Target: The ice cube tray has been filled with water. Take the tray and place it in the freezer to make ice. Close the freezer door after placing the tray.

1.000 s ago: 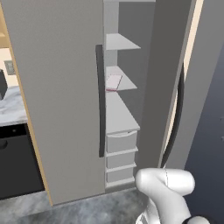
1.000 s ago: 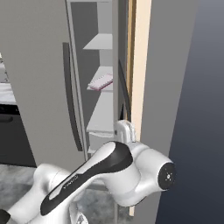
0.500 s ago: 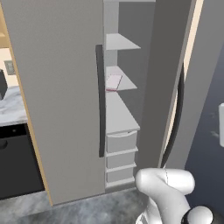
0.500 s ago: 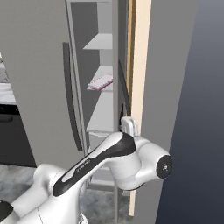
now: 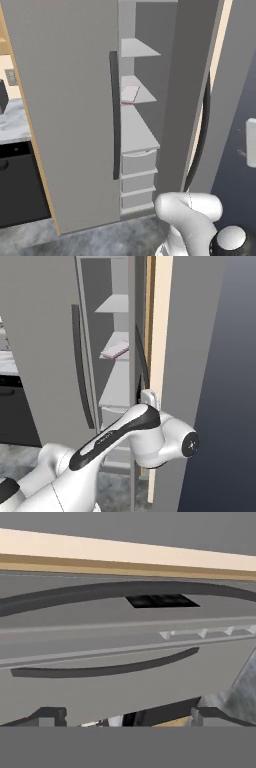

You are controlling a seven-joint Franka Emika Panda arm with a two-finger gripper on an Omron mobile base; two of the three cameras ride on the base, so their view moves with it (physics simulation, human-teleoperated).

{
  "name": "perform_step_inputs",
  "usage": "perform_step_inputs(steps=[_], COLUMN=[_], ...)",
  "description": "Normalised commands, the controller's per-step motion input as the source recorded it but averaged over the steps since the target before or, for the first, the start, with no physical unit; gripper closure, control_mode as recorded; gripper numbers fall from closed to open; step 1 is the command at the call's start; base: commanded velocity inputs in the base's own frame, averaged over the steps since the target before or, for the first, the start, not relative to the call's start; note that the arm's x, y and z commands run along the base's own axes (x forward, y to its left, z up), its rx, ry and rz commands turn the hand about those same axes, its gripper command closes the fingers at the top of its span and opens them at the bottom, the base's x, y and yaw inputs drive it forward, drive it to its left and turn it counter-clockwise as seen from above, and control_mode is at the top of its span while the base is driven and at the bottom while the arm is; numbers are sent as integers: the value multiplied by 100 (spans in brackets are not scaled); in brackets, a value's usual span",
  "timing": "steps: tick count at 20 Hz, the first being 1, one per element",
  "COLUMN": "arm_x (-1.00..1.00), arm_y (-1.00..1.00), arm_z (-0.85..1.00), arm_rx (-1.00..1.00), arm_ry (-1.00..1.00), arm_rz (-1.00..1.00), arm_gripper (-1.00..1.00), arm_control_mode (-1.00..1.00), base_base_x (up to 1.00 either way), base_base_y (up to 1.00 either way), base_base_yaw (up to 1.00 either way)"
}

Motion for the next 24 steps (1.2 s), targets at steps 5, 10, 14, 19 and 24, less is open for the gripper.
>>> perform_step_inputs(steps=[5,10,14,19,24], arm_x=[21,25,30,26,23], arm_y=[-6,-4,-11,-19,-22], arm_z=[-16,-16,-20,-23,-21], arm_rx=[0,0,0,0,0], arm_ry=[0,0,0,0,0], arm_rz=[11,12,10,10,7], arm_gripper=[-100,-100,-100,-100,-100], arm_control_mode=[-100,-100,-100,-100,-100], base_base_x=[0,0,0,0,0], base_base_y=[0,0,0,0,0], base_base_yaw=[0,0,0,0,0])
